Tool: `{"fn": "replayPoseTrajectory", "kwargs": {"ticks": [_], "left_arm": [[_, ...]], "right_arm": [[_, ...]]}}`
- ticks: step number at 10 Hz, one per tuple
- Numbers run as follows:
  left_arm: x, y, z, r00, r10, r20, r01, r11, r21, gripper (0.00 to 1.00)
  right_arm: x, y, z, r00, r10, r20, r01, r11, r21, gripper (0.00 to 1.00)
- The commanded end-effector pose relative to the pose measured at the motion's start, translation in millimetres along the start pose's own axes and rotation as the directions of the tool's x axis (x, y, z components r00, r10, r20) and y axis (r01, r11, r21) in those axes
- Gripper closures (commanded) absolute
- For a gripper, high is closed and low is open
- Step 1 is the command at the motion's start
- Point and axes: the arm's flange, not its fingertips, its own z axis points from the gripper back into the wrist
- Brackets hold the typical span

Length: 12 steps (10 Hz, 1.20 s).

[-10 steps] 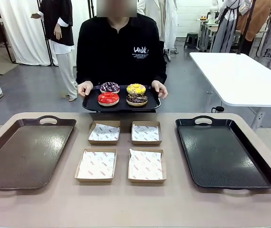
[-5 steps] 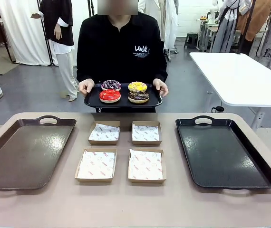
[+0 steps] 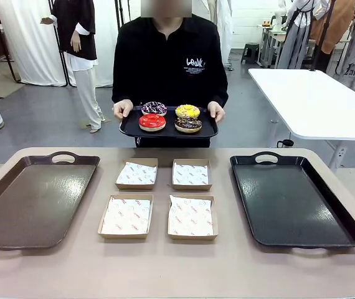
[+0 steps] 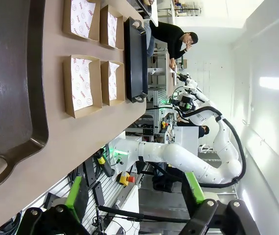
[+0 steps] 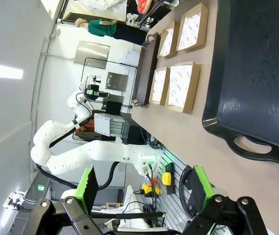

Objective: Individually package the donuts and arrange them on the tray.
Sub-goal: Pick up one Paper togo box.

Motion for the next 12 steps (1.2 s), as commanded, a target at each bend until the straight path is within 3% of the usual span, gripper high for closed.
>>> {"fn": "replayPoseTrajectory", "kwargs": {"ticks": [1,6,9,12], "left_arm": [[-0.3,-1.1,1.1,1.000,0.011,0.005,-0.010,1.000,-0.018,0.00],[-0.3,-1.1,1.1,1.000,0.011,0.005,-0.010,1.000,-0.018,0.00],[-0.3,-1.1,1.1,1.000,0.011,0.005,-0.010,1.000,-0.018,0.00],[-0.3,-1.1,1.1,1.000,0.011,0.005,-0.010,1.000,-0.018,0.00]], "right_arm": [[-1.4,-1.7,0.3,1.000,0.007,-0.005,-0.007,1.000,0.009,0.00],[7.8,12.2,-5.3,1.000,0.006,-0.006,-0.006,0.999,-0.033,0.00],[42.2,67.9,-37.0,0.997,-0.068,-0.046,0.059,0.983,-0.173,0.00],[86.1,127.2,-108.3,0.972,-0.187,-0.140,0.111,0.897,-0.428,0.00]]}}
